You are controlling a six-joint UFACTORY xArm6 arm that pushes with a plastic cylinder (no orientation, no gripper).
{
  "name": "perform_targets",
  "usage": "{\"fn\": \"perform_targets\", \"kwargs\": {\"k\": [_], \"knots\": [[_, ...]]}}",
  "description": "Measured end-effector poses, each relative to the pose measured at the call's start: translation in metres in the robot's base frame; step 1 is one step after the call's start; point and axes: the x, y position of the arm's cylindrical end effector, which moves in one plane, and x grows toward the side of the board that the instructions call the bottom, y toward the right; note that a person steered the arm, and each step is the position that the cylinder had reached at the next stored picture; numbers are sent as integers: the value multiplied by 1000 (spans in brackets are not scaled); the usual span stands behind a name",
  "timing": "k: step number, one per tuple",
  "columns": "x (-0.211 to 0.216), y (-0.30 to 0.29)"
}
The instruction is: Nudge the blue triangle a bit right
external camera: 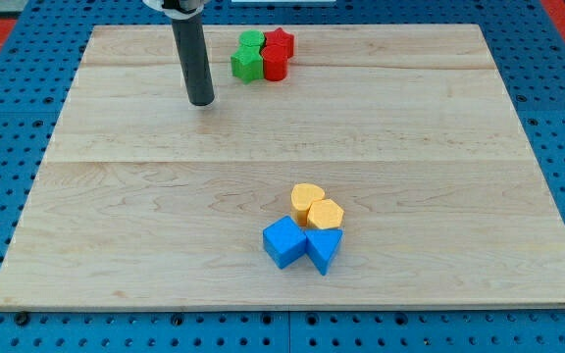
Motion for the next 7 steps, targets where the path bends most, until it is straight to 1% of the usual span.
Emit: {"fn": "perform_targets", "kwargs": {"k": [2,3,4,5,6,7], "knots": [[0,-25],[21,-43],[82,-65],[156,-73],[248,-52],[276,-25]]}}
